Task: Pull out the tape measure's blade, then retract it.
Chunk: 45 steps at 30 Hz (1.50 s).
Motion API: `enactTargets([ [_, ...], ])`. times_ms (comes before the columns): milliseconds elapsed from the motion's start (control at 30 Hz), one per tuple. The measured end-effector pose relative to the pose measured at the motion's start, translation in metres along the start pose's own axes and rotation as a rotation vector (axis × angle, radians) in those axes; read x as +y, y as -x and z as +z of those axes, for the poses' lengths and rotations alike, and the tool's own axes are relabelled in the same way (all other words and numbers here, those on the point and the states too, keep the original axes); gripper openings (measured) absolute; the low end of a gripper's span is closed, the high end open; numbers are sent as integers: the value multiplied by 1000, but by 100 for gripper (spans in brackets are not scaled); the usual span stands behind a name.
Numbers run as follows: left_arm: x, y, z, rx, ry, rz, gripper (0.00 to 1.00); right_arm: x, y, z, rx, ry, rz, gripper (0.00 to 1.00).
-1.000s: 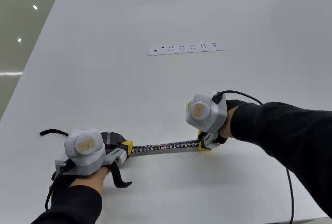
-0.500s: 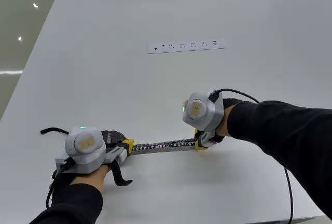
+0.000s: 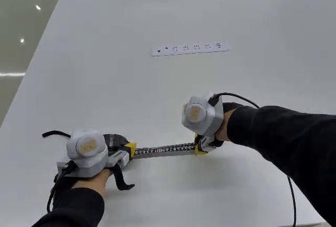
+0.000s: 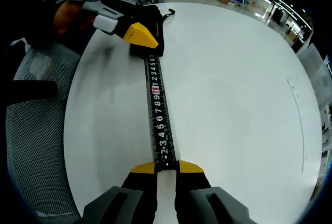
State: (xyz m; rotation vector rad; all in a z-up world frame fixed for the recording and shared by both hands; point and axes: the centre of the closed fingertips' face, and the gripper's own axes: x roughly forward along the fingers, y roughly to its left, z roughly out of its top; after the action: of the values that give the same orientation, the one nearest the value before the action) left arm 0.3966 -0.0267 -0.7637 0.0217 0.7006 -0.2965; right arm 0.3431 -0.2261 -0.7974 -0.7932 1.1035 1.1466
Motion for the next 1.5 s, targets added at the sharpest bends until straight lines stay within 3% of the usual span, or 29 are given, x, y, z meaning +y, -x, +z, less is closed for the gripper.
enactTargets([
  [867, 0, 0, -1, 11, 7, -6, 60, 2, -6, 19, -38, -20, 4, 7],
  [1500, 0, 0, 0, 2, 16, -11, 60, 3, -9, 30, -33, -19, 12, 7],
])
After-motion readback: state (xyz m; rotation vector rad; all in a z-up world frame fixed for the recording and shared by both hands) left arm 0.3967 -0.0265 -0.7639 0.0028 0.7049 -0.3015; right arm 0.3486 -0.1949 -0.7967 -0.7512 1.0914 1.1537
